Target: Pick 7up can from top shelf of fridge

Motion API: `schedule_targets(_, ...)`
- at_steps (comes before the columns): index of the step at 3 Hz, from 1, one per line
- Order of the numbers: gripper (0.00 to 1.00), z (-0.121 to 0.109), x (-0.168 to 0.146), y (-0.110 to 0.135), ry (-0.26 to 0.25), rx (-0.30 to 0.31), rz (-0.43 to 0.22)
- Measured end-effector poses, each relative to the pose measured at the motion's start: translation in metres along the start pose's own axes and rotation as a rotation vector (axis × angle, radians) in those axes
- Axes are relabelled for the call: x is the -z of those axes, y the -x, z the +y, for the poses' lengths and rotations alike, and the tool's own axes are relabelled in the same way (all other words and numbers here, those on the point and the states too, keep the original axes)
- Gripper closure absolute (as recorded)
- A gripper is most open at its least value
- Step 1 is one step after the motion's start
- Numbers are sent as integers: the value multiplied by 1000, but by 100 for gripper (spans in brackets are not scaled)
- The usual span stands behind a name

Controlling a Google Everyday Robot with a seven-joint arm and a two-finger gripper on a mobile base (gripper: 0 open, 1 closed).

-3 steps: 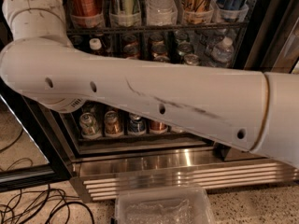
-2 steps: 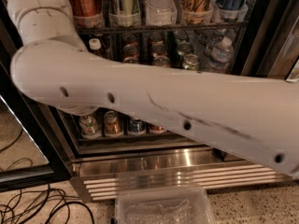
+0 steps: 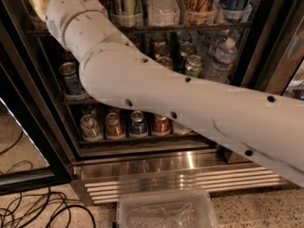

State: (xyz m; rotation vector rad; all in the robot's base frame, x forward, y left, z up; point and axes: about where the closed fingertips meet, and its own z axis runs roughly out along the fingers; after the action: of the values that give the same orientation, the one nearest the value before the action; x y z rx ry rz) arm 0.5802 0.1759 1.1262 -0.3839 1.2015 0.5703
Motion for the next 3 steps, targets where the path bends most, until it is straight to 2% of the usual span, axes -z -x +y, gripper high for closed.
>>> schedule_targets(1, 100, 16, 7, -33, 136, -171, 61)
schedule_targets(2, 100, 36, 23, -65, 264, -305, 114)
schedule_targets(3, 100, 59, 43, -73, 351, -369, 164)
